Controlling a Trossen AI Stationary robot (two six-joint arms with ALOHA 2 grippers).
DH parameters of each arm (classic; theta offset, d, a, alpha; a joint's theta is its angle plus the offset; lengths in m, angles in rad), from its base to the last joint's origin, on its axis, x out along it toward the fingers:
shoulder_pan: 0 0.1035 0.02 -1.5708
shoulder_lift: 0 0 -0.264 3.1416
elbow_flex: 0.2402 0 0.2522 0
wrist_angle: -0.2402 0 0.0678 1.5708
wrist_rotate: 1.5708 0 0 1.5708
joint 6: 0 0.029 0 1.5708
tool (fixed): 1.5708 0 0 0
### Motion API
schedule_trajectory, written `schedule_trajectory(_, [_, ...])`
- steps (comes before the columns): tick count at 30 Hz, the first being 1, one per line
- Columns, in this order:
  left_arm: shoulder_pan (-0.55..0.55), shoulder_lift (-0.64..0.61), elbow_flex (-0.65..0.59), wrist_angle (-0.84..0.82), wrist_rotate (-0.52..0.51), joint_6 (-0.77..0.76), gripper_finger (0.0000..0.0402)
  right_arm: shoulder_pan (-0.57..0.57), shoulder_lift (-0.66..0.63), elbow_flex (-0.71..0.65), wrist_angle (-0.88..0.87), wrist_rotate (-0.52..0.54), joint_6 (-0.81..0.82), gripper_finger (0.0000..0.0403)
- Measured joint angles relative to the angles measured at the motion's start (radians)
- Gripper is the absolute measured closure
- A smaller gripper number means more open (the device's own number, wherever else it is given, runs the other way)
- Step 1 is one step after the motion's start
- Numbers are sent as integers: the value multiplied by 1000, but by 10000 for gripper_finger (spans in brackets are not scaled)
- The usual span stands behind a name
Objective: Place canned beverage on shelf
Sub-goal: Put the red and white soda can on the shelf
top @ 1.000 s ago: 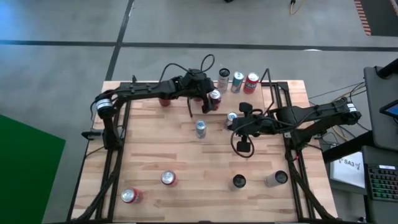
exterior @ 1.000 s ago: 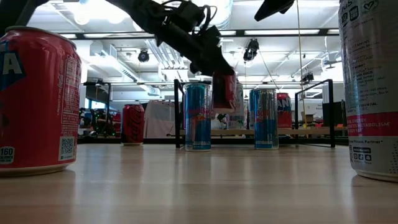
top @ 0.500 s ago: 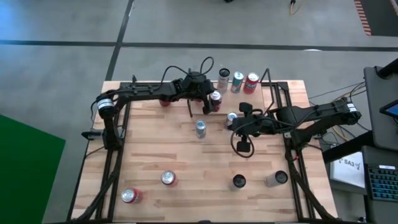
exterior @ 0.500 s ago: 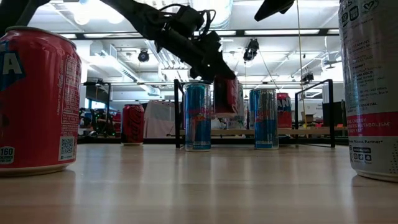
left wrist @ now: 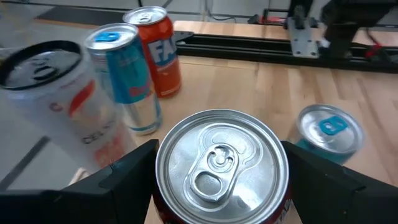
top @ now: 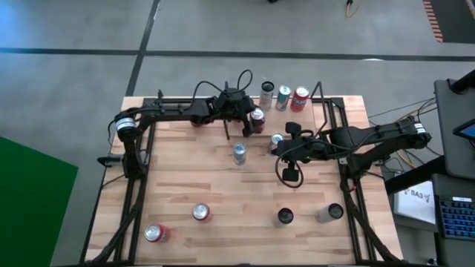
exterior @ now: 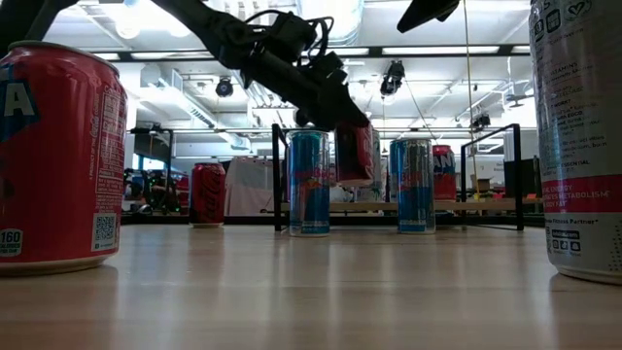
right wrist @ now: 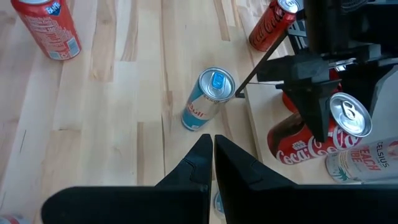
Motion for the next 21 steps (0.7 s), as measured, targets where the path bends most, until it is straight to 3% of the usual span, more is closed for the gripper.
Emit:
schedule_trajectory(3, [-3,-1,-7,5,-41,1,114,0,0,0,1,0,0,394])
schedule_trajectory(21, [-10,-1,-60,43,-66,-4,113,0,0,0,4,7,0,394])
